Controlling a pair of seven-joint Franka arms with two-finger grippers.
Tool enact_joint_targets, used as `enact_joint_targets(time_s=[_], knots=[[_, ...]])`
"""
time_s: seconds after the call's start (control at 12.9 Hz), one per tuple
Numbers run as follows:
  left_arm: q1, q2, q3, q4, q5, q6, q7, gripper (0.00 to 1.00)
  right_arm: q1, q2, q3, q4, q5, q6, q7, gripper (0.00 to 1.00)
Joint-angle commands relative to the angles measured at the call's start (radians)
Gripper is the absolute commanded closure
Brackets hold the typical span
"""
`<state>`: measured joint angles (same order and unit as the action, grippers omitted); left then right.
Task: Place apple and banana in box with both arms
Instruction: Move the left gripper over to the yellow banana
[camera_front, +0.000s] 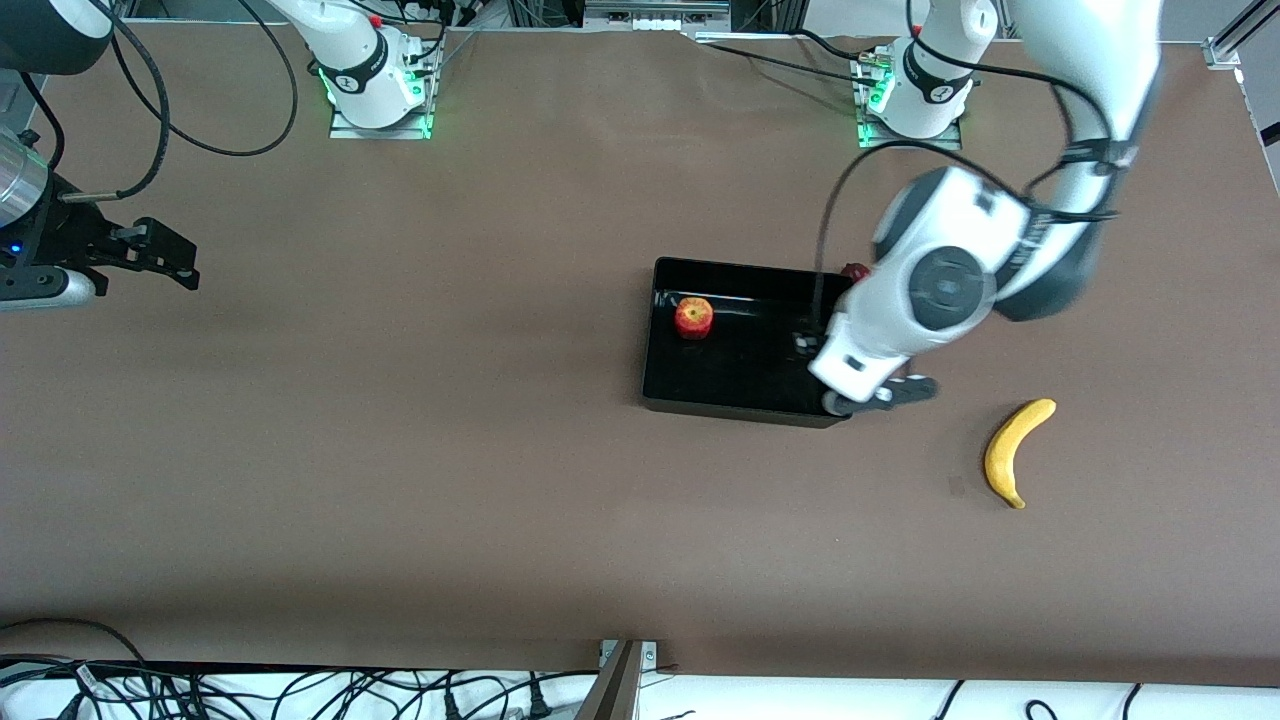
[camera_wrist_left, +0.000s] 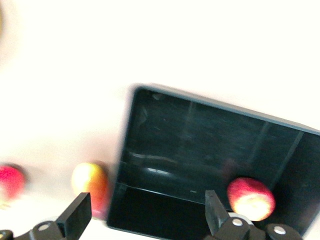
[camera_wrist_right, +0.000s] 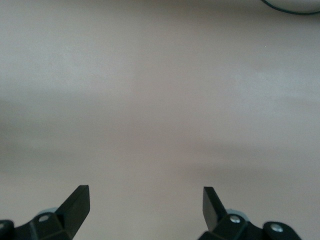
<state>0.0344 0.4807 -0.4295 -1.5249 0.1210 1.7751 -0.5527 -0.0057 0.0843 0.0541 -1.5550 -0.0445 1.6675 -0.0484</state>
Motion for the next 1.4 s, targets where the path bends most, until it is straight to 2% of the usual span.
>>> enact_joint_targets(time_s=[0.0,0.23,0.47,0.54,0.78,0.93,1.01,1.09,1.17,1.24,1.32], knots=[[0.106,0.032,-0.009,0.022,0.122,-0.025,0.269,0.0,0.004,-0.005,0.0,0.007,-0.008,0.0,-0.008,0.0],[0.234,0.091,-0.009,0.023,0.27,0.038,0.556,0.0,0.01,-0.005,0.0,0.007,-0.009,0.003,-0.008,0.0],[0.344,0.191,-0.009,0.017,0.275,0.225,0.773,0.0,0.01,-0.005,0.0,0.007,-0.009,0.003,-0.007,0.0],[0.36,0.22,-0.009,0.005,0.279,0.297,0.815,0.0,0.012,-0.005,0.0,0.007,-0.009,0.003,-0.005,0.0],[0.366,0.231,0.018,-0.145,0.353,0.54,0.82,0.0,0.013,-0.005,0.0,0.007,-0.009,0.003,-0.004,0.0],[0.381,0.263,0.049,-0.176,0.382,0.636,0.824,0.0,0.012,-0.003,0.0,0.007,-0.009,0.003,-0.004,0.0],[0.387,0.274,0.048,-0.176,0.382,0.638,0.824,0.06,0.012,-0.003,0.0,0.007,-0.011,0.003,-0.004,0.0],[0.387,0.274,0.048,-0.176,0.382,0.639,0.824,0.2,0.013,-0.003,0.0,0.007,-0.011,0.003,-0.002,0.0],[0.387,0.276,0.048,-0.176,0.382,0.638,0.824,0.45,0.013,-0.003,0.0,0.007,-0.011,0.003,-0.004,0.0],[0.389,0.277,0.048,-0.176,0.382,0.633,0.824,0.76,0.012,-0.003,0.0,0.007,-0.012,0.003,-0.004,0.0],[0.389,0.277,0.048,-0.176,0.381,0.632,0.823,1.0,0.013,-0.005,0.0,0.007,-0.015,0.003,-0.005,0.0]])
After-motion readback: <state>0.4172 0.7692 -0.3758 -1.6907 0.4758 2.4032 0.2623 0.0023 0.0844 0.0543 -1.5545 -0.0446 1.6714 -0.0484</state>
